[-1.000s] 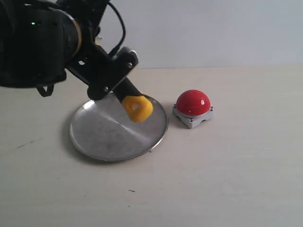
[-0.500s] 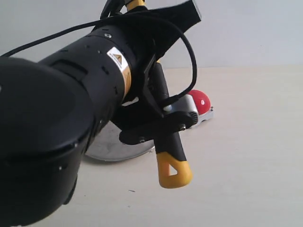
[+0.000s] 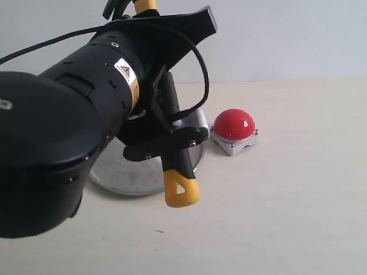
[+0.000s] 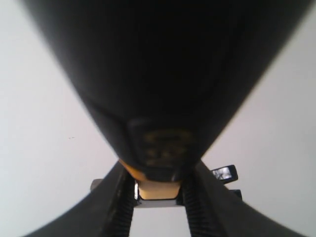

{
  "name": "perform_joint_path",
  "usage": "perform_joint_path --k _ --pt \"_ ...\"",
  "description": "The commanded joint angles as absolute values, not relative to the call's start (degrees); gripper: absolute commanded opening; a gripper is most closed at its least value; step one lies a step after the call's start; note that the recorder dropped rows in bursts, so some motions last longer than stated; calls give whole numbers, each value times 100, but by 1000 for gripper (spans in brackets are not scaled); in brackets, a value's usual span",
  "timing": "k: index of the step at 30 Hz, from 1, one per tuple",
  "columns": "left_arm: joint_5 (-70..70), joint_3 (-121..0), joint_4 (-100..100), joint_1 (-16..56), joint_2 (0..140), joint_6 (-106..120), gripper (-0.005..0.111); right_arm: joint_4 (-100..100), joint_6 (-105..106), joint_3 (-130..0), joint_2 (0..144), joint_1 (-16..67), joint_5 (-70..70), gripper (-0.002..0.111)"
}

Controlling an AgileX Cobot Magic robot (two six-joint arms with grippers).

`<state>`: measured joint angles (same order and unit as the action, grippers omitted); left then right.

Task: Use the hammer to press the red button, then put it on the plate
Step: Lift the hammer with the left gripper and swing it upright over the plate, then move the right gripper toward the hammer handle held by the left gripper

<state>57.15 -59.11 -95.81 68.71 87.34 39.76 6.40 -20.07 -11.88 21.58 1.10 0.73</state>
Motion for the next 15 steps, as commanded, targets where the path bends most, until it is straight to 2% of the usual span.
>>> perform_joint_path --k 1,5,8,15 --pt "5710 -5950 -9995 6628 8603 4020 0 365 -1583 -2242 3568 878 -462 0" --pt "5564 -5950 -9995 6516 8603 4172 0 422 -770 -3393 5095 1615 -1172 0" --pt "5444 -5950 -9995 6445 8603 4197 0 737 75 -4250 6113 1858 -1775 0" --pt "5194 -5950 -9995 5935 8603 4335 0 2486 3017 -6351 7969 1499 -3958 0"
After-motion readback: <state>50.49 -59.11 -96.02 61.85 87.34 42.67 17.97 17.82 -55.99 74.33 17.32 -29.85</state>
